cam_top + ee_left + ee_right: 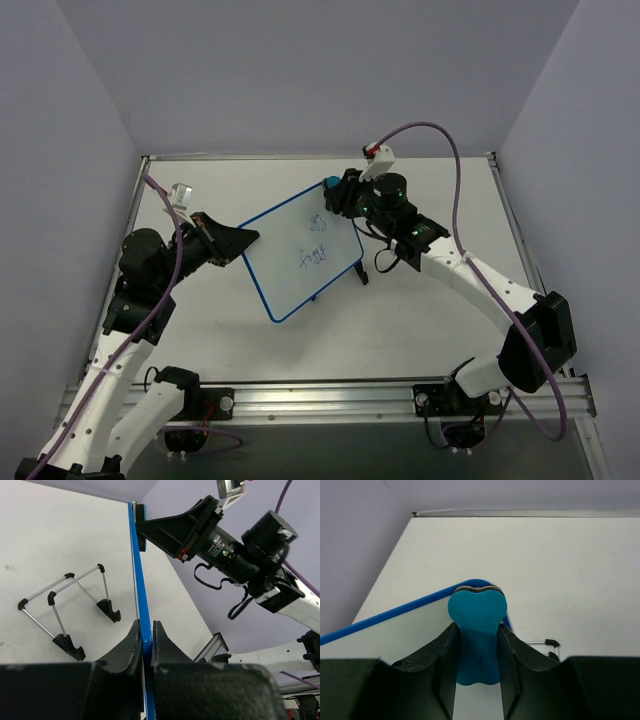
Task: Erase the whiteboard
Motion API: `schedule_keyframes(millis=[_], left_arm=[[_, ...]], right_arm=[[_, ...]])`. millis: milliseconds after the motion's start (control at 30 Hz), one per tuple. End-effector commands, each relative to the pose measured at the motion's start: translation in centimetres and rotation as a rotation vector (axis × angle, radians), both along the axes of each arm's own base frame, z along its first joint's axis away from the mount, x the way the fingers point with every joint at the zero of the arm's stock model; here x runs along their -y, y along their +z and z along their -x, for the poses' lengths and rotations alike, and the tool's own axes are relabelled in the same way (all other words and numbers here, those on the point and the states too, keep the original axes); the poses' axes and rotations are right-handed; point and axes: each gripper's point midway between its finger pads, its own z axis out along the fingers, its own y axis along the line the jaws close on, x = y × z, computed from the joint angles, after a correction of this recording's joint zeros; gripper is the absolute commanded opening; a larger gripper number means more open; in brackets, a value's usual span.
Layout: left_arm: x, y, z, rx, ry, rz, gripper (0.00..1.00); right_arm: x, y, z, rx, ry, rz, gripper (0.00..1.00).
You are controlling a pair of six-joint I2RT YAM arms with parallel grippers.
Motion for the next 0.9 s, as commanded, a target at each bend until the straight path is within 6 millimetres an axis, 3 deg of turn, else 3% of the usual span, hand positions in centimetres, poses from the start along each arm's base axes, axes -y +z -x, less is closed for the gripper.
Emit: schedule_keyframes(millis=[0,167,200,267,300,400,500,667,767,867], left_arm=[[2.0,10.8,8.0,0.378,-0.299,0.147,0.02],[1.7,10.7,7.1,0.369,-0.255,0.148,0.02],[1.8,10.7,7.0,0.362,-0.26,0.156,0.02],[1.9,10.8,6.8,0.363,-0.261,0.166,0.02],[1.9,10.8,6.8,0.363,-0.261,0.17,0.02],[1.9,11.0,6.5,0.358,-0.256,0.183,0.02],[1.9,11.2,6.6,0.359,-0.256,0.187,0.02],[1.9,11.5,6.9,0.364,-0.266,0.194,0.02],[1.8,11.7,7.2,0.368,-0.266,0.196,0.02],[1.8,11.8,7.2,0.37,-0.263,0.195,0.02]], right_arm=[[1.2,-4.4,0.0,-0.105,0.021,0.048,0.0],[-1.5,-3.6,2.1,-0.104,0.089,-0.001,0.0],[-3.7,-3.2,4.0,-0.093,0.145,0.004,0.0],[-6.0,-2.2,6.1,-0.069,0.199,-0.003,0.0],[-8.1,-1.9,8.5,-0.065,0.275,-0.017,0.0],[-10.3,-0.9,11.2,-0.031,0.361,-0.054,0.0],[-8.9,-1.8,10.5,-0.035,0.31,-0.024,0.0],[-1.6,-6.1,3.8,-0.126,0.131,0.009,0.0],[1.4,-8.4,1.9,-0.168,0.064,0.053,0.0],[2.2,-9.2,1.6,-0.179,0.049,0.063,0.0]])
